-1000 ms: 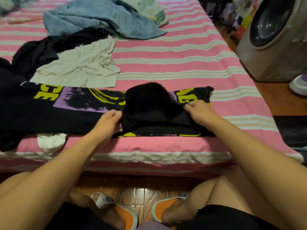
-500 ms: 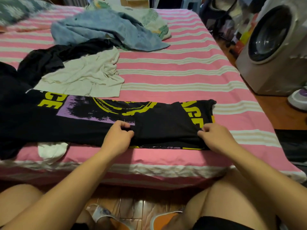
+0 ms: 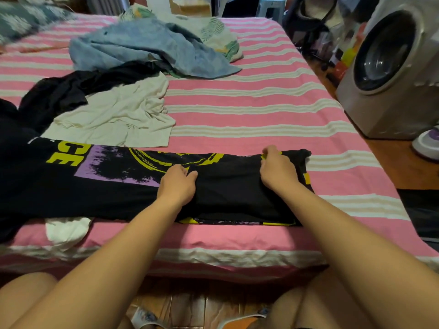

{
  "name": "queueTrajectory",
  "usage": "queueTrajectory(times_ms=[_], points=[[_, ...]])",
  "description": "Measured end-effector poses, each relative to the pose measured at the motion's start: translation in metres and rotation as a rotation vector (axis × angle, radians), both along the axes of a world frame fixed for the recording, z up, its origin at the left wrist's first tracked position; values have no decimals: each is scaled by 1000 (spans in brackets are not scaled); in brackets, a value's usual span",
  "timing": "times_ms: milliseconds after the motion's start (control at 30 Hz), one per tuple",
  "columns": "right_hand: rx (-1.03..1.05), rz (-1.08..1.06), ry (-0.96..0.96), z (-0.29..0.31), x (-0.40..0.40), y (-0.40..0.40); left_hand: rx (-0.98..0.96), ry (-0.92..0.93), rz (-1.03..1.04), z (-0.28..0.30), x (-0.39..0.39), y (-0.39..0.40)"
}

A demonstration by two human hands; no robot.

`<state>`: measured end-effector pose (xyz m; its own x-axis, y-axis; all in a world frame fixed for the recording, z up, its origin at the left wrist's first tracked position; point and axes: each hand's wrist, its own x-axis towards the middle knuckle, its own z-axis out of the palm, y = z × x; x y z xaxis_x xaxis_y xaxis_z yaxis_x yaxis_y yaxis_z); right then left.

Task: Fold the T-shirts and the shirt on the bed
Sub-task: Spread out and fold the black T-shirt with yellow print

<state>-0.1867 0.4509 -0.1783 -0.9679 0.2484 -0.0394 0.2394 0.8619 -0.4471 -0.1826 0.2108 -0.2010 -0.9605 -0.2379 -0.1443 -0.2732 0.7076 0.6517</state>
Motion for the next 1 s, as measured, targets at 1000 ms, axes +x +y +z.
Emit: queueTrajectory(times_ms=[1000], points=[[330, 594, -42, -25, 28, -163, -541, -76, 279, 18, 22, -320]])
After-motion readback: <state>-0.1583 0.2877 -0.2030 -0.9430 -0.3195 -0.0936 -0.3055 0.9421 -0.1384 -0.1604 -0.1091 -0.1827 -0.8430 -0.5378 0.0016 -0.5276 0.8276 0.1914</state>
